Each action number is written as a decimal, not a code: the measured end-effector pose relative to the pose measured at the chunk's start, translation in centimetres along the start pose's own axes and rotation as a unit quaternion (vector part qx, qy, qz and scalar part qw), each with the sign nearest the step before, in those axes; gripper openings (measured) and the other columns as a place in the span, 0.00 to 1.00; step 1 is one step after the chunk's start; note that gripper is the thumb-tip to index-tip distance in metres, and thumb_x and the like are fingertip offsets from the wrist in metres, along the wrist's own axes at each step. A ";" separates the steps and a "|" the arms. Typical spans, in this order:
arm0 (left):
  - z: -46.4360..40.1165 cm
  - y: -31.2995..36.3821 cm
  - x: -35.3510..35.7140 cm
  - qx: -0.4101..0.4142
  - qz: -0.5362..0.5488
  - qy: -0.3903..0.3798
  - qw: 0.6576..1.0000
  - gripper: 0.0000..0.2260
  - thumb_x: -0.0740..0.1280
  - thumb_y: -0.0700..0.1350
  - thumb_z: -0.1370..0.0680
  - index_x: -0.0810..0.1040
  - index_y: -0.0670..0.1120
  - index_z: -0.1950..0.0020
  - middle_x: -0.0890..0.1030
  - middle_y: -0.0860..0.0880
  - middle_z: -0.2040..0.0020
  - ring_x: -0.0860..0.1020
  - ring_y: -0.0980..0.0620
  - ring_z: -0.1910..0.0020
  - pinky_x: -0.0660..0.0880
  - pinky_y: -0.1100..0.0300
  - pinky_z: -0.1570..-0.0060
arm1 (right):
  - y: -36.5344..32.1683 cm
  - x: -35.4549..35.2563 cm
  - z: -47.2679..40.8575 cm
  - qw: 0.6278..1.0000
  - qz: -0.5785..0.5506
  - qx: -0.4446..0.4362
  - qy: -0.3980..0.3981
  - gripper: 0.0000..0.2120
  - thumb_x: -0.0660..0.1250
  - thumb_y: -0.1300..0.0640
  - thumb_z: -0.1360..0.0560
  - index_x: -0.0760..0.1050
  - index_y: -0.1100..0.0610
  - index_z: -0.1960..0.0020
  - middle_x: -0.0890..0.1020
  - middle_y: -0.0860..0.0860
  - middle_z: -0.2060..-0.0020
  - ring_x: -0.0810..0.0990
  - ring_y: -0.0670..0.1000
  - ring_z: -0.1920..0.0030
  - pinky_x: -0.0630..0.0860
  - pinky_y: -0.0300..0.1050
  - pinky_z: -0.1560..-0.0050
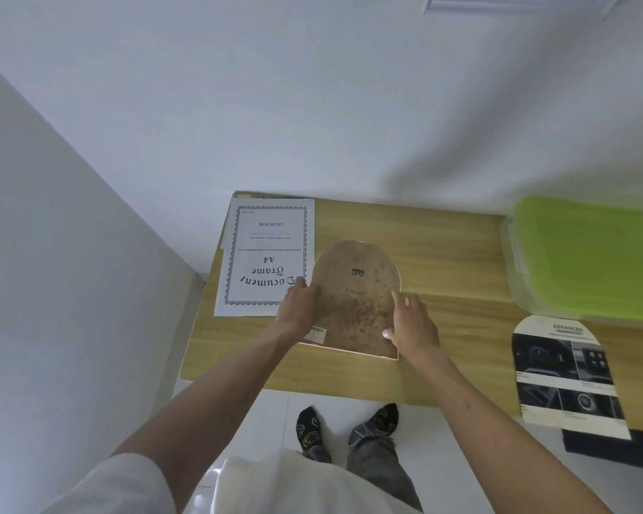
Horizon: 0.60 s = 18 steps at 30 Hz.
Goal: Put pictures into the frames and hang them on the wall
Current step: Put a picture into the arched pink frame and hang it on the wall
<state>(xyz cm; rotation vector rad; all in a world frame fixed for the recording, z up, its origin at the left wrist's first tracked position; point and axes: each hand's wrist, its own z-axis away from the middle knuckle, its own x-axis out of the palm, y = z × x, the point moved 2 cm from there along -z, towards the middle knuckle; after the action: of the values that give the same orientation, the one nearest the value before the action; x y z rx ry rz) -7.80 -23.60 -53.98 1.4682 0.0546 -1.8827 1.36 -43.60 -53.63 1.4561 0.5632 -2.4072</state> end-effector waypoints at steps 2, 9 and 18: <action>-1.1 0.8 -0.5 0.085 -0.121 -0.016 0.989 0.27 0.65 0.38 0.22 0.61 0.43 0.25 0.59 0.39 0.25 0.66 0.38 0.32 0.70 0.47 0.36 | -0.5 -1.1 -1.5 0.995 0.078 -0.060 -0.033 0.52 0.77 0.52 0.30 0.44 0.57 0.20 0.52 0.62 0.22 0.57 0.61 0.23 0.64 0.52 0.27; -6.7 1.3 -0.1 0.155 -0.274 -0.180 0.932 0.66 0.83 0.45 0.39 0.33 0.39 0.23 0.32 0.42 0.22 0.36 0.46 0.22 0.43 0.52 0.22 | -2.0 -2.1 -7.0 0.959 0.196 -0.132 -0.156 0.76 0.84 0.48 0.42 0.22 0.57 0.25 0.24 0.58 0.26 0.29 0.59 0.24 0.40 0.59 0.22; -7.1 1.7 -1.4 0.146 -0.223 -0.242 0.933 0.66 0.83 0.46 0.40 0.34 0.44 0.21 0.31 0.49 0.22 0.38 0.51 0.22 0.62 0.48 0.28 | -1.3 -2.1 -9.3 0.948 0.193 -0.170 -0.187 0.78 0.83 0.38 0.46 0.24 0.54 0.23 0.26 0.55 0.25 0.30 0.55 0.23 0.48 0.61 0.22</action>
<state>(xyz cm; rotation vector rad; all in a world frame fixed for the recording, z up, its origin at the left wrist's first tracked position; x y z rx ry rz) -0.90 -20.90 -54.60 1.1951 -0.1458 -2.6802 9.03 -38.06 -55.43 0.8450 0.5109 -2.0704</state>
